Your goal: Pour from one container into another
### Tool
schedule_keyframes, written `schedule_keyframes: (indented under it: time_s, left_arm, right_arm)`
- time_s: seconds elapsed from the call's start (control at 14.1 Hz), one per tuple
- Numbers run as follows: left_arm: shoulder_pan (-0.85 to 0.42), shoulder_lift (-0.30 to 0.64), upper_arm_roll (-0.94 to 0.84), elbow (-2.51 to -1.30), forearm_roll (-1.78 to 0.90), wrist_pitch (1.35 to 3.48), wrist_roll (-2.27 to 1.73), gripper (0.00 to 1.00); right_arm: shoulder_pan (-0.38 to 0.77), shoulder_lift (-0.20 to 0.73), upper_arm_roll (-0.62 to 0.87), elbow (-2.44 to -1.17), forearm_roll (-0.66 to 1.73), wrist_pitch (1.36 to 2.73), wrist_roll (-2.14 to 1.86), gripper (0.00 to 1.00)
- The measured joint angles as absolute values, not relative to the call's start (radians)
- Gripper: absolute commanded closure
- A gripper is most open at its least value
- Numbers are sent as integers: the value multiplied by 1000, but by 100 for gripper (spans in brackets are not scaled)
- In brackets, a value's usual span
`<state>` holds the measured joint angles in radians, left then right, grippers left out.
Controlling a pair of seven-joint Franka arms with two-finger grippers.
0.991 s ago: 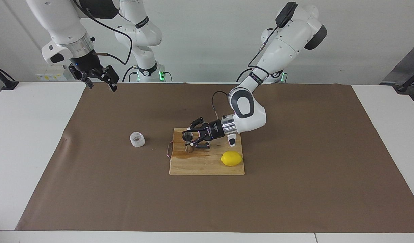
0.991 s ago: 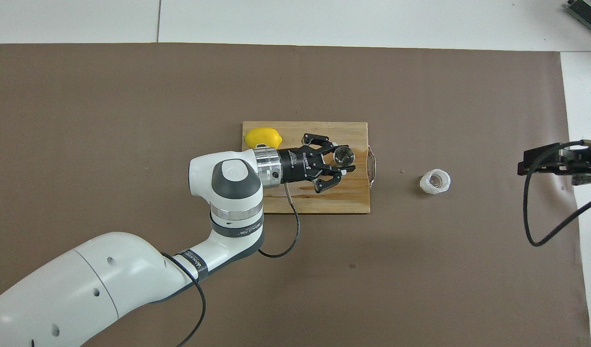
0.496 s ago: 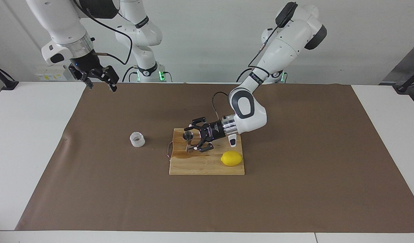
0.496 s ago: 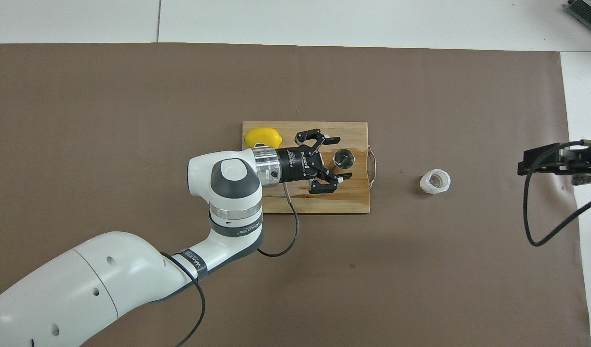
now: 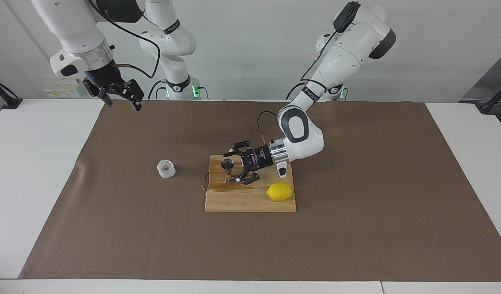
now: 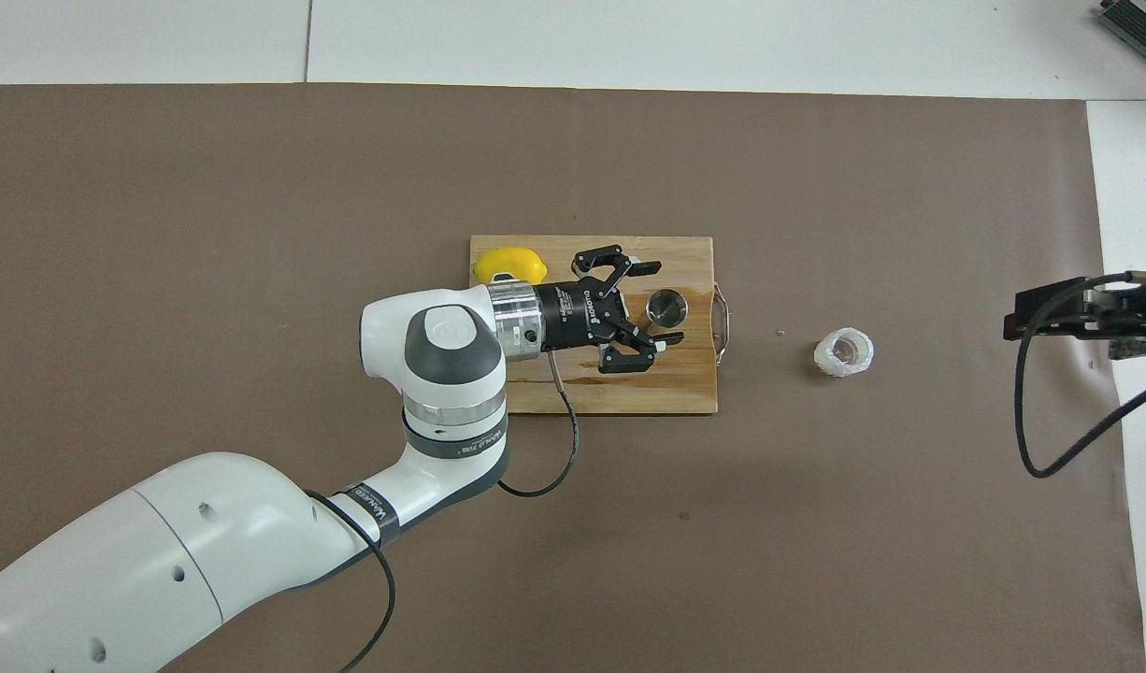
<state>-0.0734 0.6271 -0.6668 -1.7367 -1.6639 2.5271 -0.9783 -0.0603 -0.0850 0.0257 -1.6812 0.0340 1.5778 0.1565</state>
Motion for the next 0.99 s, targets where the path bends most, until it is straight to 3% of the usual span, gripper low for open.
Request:
schedule_keyframes:
  time_s: [0.64, 0.99]
  left_arm:
    - [-27, 517, -627, -1732, -1592, 2360, -977, 0]
    - [29, 450, -617, -1732, -1374, 2334, -977, 0]
  right_arm:
    - [-60, -85, 26, -1681, 34, 1578, 157, 0]
    - [-60, -85, 26, -1681, 34, 1578, 157, 0]
